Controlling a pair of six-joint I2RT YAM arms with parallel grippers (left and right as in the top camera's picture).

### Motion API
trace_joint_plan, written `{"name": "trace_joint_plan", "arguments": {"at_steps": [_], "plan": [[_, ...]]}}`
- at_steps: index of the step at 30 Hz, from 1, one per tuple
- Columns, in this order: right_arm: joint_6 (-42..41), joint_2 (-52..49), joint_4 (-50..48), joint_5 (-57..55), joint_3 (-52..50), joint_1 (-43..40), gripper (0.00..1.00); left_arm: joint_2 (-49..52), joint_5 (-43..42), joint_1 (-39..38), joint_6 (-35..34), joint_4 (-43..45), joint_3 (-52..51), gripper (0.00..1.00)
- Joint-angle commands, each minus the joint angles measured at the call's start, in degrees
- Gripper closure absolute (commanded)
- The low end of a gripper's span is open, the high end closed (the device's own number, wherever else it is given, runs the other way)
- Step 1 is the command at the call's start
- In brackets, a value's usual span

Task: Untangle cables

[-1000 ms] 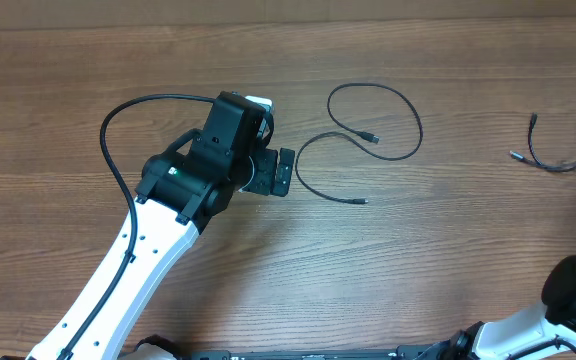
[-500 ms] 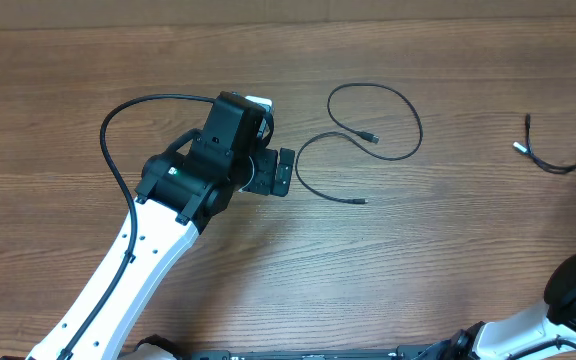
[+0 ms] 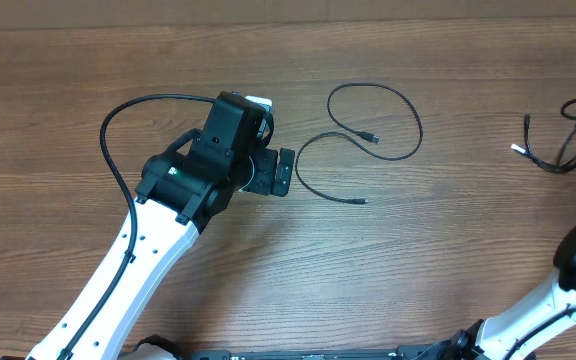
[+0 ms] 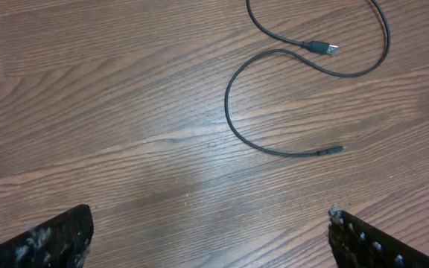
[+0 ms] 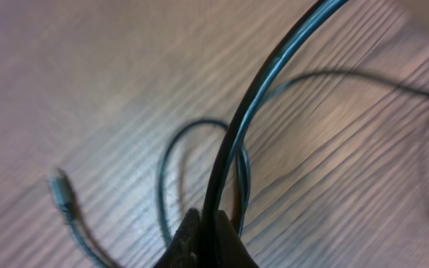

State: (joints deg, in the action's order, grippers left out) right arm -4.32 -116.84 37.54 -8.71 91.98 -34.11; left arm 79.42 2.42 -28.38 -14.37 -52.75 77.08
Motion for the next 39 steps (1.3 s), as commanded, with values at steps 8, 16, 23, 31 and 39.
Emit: {"name": "trace_joint_plan", "arguments": {"at_steps": [8, 16, 23, 31, 39], "plan": [[-0.39, -6.56, -0.02, 0.52, -1.03, -0.15, 0.96, -0.02, 0.59, 0.24, 0.87, 0.07, 0.72, 0.00], [-0.13, -6.38, 0.68, 6.25, -0.76, -0.15, 0.96, -0.02, 0.57, 0.24, 0.87, 0.07, 0.72, 0.00], [0.26, -3.13, 3.32, 7.37, 0.02, -0.15, 0.96, -0.02, 0.59, 0.24, 0.87, 0.07, 0.72, 0.00], [0.26, 7.54, 3.17, 7.37, 0.02, -0.15, 0.86, -0.02, 0.57, 0.24, 0.87, 0.07, 0.72, 0.01], [0.24, 17.40, 3.08, 7.37, 0.02, -0.15, 0.00, -0.02, 0.59, 0.24, 0.87, 0.07, 0.72, 0.00]]}}
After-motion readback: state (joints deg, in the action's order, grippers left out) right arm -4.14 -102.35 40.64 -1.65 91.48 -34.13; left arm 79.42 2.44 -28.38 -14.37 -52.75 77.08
